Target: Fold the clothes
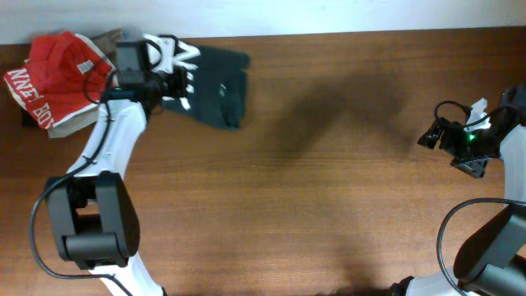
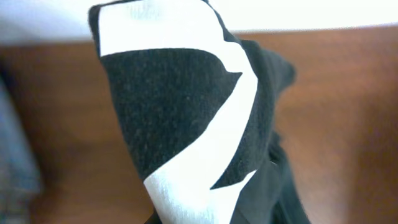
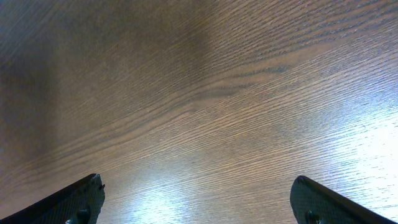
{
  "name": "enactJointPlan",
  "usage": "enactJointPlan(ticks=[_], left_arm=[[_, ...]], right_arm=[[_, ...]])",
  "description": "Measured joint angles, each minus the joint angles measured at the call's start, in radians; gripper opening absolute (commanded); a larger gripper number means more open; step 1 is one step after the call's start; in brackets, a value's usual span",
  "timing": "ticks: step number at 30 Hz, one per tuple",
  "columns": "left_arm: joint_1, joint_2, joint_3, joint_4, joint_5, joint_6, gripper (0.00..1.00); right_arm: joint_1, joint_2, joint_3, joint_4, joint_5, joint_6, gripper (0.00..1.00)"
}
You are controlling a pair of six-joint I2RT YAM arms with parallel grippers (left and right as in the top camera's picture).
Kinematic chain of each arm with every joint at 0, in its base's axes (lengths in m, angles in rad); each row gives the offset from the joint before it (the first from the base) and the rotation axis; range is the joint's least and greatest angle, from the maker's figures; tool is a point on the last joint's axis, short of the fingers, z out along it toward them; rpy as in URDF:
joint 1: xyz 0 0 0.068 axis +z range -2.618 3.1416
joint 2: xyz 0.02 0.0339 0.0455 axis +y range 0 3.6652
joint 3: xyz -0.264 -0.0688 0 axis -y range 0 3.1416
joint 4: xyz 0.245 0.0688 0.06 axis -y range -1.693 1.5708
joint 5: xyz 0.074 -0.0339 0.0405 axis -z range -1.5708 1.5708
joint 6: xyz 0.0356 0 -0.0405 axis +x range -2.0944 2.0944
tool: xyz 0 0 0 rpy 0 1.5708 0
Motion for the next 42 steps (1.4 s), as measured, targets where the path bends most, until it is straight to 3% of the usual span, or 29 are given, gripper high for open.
enactJointPlan(ticks=[10,16,24,36,41,42], left_arm=[[0.159,0.000,0.083,0.125,-0.037,0.031,0.04],[0.188,0.000,0.083,0.213,-0.105,0.031,0.05],[0.201,0.000,0.083,0.240,-0.320,-0.020,0.05],[0.311,0.059,0.084,0.314,-0.375,-0.030,0.05],[0.361,0.130,0.085,0.376,-0.420,-0.030,0.06],[0.373,0.145,0.085,0.385,-0.432,-0.030,0.12]], right_arm=[[0.000,0.000,0.000,0.000,0.000,0.000,0.99],[0.000,0.000,0.000,0.000,0.000,0.001,0.98],[0.000,0.000,0.000,0.000,0.000,0.001,0.99],[0.000,0.000,0.000,0.000,0.000,0.001,0.99],[0.000,0.000,0.000,0.000,0.000,0.000,0.99],[0.000,0.000,0.000,0.000,0.000,0.001,0.99]])
